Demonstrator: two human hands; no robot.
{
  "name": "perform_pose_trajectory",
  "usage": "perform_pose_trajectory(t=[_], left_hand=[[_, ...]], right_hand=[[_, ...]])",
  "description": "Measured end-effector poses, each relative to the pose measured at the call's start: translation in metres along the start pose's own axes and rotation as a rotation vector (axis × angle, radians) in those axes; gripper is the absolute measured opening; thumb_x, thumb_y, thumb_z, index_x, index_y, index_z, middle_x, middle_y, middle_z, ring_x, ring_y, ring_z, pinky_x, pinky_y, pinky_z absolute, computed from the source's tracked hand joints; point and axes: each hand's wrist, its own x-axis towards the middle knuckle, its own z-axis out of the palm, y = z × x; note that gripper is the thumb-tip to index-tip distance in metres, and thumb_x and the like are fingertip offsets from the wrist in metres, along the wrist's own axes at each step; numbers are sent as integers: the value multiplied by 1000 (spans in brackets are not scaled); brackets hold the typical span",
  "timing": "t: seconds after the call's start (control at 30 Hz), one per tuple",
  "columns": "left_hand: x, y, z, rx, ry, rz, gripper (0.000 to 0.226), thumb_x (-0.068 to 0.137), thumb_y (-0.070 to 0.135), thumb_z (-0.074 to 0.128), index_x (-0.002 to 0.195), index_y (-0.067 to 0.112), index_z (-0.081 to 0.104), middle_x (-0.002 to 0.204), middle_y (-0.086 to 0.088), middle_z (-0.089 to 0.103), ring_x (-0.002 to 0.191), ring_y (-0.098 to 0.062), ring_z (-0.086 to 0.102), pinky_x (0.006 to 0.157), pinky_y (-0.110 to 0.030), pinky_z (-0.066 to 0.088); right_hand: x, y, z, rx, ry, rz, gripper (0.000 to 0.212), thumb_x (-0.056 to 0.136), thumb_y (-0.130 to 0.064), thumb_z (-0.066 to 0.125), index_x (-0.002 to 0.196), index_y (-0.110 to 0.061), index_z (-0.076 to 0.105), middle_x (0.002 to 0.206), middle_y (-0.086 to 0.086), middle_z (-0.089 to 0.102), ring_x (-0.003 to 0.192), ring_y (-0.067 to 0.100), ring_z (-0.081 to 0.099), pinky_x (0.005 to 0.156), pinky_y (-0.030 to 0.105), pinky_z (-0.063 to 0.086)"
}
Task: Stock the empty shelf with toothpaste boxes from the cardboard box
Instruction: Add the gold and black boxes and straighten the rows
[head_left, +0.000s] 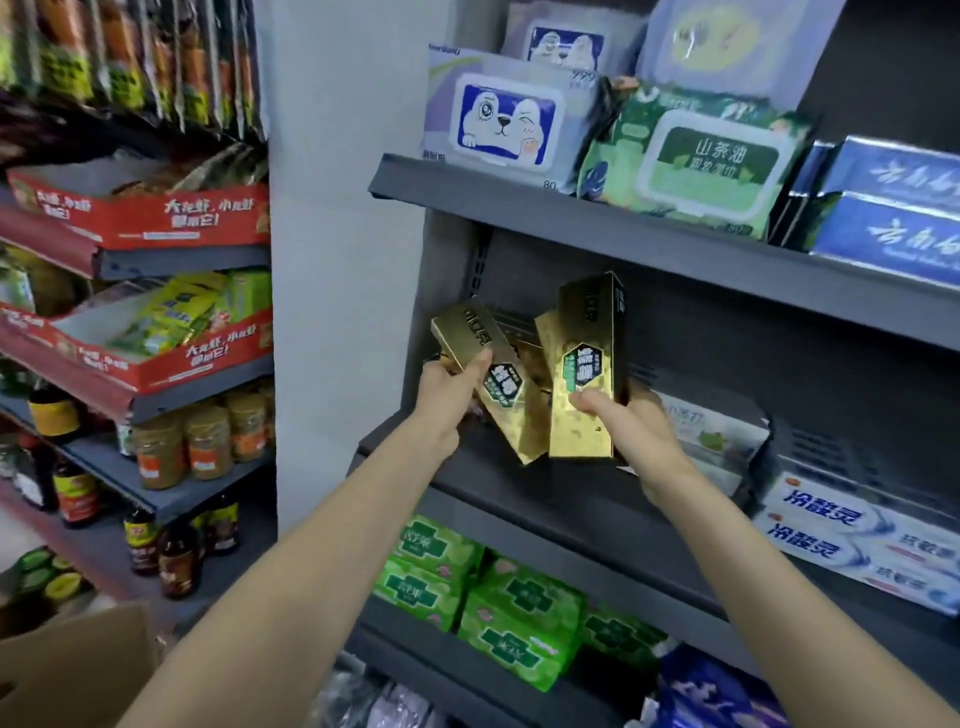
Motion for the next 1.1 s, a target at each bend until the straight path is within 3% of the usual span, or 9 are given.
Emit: perform_pose_trajectory(t=[0.07, 0.2, 0.33, 0.43, 0.57, 0.67, 0.83, 0.97, 1.1], left_hand=[[9, -4, -5, -42, -40, 13, 55, 86, 13, 67, 131, 9, 36, 120, -9, 59, 101, -22, 62, 61, -30, 59], [19, -6, -20, 74, -140, 83, 102, 82, -6, 66, 145, 36, -1, 120, -2, 50, 111, -23, 57, 69, -37, 60], [27, 0, -28, 305, -154, 197, 88, 75, -2, 74, 141, 25, 21, 109, 5, 52, 116, -24, 54, 74, -31, 59], [38, 4, -42, 640, -58, 296, 86, 66, 16, 85, 135, 16, 34, 123, -1, 55, 121, -21, 50, 94, -27, 43], [43, -4, -54, 1060, 124, 239, 94, 62, 46, 83, 137, 14, 36, 132, -14, 49, 125, -32, 43, 101, -42, 40], [40, -12, -54, 1289, 185, 185, 97, 65, 49, 80, 141, 14, 32, 140, -16, 38, 131, -33, 33, 102, -45, 35], [37, -9, -34, 1054, 72, 527, 72, 78, 21, 71, 141, 14, 36, 144, -9, 36, 133, -27, 31, 106, -30, 29], [35, 3, -8, 511, -83, 219, 62, 90, 42, 56, 140, 10, 35, 129, -8, 56, 116, -22, 56, 105, -39, 42], [31, 9, 6, 168, -273, -10, 51, 93, 36, 56, 133, 8, 39, 95, -7, 66, 68, -14, 70, 75, -40, 60]], right_hand=[[12, 2, 4, -3, 18, 20, 30, 82, -29, 66, 108, -24, 54, 106, 1, 67, 97, 19, 61, 81, 30, 45], [29, 7, 9, 21, 4, 33, 25, 80, -29, 69, 101, -29, 54, 109, 2, 68, 101, 22, 62, 91, 35, 48], [36, 10, 17, -9, -24, 12, 36, 80, -31, 69, 111, -25, 54, 114, 3, 66, 106, 23, 61, 97, 39, 47], [41, 11, 17, -23, -51, -19, 38, 80, -32, 69, 114, -26, 51, 116, 1, 65, 107, 22, 60, 94, 35, 46], [46, 13, 13, -42, -63, -53, 45, 81, -29, 68, 122, -21, 50, 118, 1, 63, 109, 23, 59, 96, 38, 46], [50, 12, 13, -55, -87, -57, 49, 83, -26, 67, 126, -17, 48, 116, 1, 62, 110, 24, 58, 97, 38, 46], [53, 13, 13, -41, -205, -100, 38, 83, -19, 67, 113, -30, 47, 106, -5, 63, 101, 16, 61, 85, 30, 47], [57, 13, 13, 6, -267, -86, 52, 82, -19, 69, 123, -32, 38, 105, -10, 60, 85, 4, 61, 59, 14, 46], [58, 15, 7, 133, -307, -35, 61, 71, -21, 74, 127, -23, 52, 116, 1, 67, 93, 13, 67, 68, 24, 49]])
